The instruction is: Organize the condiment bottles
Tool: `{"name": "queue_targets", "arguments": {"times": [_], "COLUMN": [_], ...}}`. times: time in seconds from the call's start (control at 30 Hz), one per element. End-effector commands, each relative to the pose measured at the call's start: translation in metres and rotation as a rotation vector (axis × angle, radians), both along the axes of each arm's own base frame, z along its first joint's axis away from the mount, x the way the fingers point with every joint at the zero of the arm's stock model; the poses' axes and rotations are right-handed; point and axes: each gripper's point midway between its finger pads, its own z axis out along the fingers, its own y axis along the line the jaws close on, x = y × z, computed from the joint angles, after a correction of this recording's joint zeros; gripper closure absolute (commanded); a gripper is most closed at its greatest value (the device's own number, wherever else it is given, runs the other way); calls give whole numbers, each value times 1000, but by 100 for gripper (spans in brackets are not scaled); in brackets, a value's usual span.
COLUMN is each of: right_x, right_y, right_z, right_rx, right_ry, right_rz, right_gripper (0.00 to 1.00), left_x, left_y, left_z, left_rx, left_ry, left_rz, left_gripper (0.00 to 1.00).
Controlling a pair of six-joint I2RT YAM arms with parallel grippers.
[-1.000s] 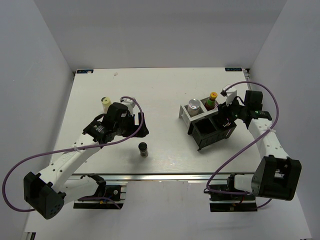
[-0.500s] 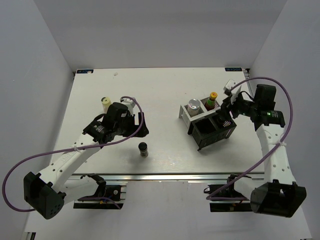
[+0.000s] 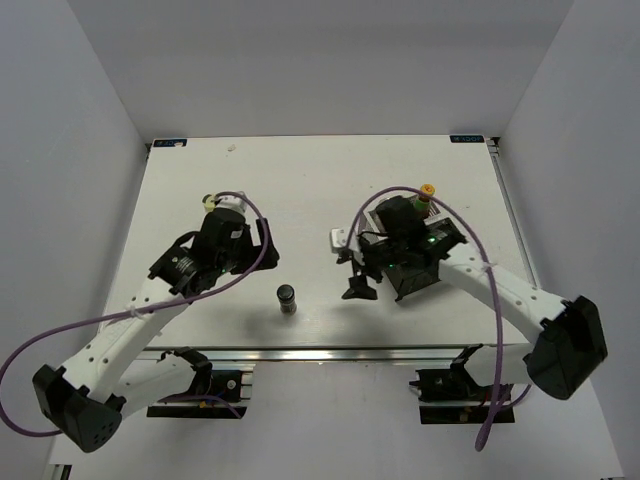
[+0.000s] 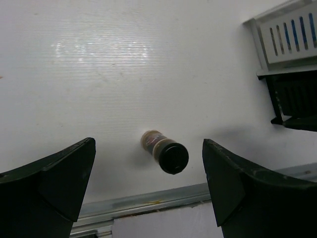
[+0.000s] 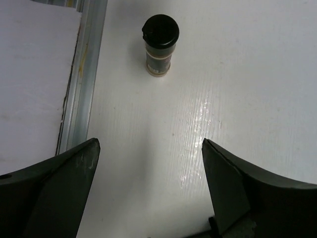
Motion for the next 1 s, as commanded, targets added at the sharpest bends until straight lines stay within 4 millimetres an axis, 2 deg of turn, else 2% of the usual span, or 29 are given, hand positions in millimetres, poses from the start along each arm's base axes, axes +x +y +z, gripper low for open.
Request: {"name": "queue_targets", "arguments": {"times": [0.0,0.03,0.1,0.13,0.17,0.2,0.27,0.43,0.5,0.67,0.7,0.8,0.97], "right_x": [22,18,19,12,13,12,8,-5,-10,-8,-8,-9,-3], "right_y": [34,44,61,71,81,87,101,127,135,151,153,161,165], "right_z": [2,-7,-9,-22,-18,-29,-28,-39,-45,-49,-54,-52,-54], "right_rx": [19,0,11,-19,-14,-38,-25,-34,-46,-43,-55,-52,-55], "right_ry": [-42,-36,-44,-17,-15,8,10,21,23,11,19,16,3], "right_rz": [-114,-109,-104,-79,-76,-70,-44,26,40,35,39,48,41], "right_gripper": [11,11,11,11,11,11,11,11,11,11,11,11,22], "left_x": [-7,-11,-18,-20,-24,-27,-31,-39,-41,-41,-40,-40,-40], "left_y": [35,41,51,57,62,67,73,83,85,85,85,86,86], "left_z": [20,25,25,28,34,34,41,41,41,41,41,40,40], "left_rx": [21,-1,2,-3,-19,-14,-26,-4,-2,-8,-10,-6,-1], "left_ry": [-45,-58,-54,-66,-84,-84,-108,-101,-101,-107,-109,-108,-109], "left_rz": [185,218,260,298,313,327,350,373,375,379,380,382,383], "left_gripper": [2,2,2,2,2,2,2,2,2,2,2,2,2]}}
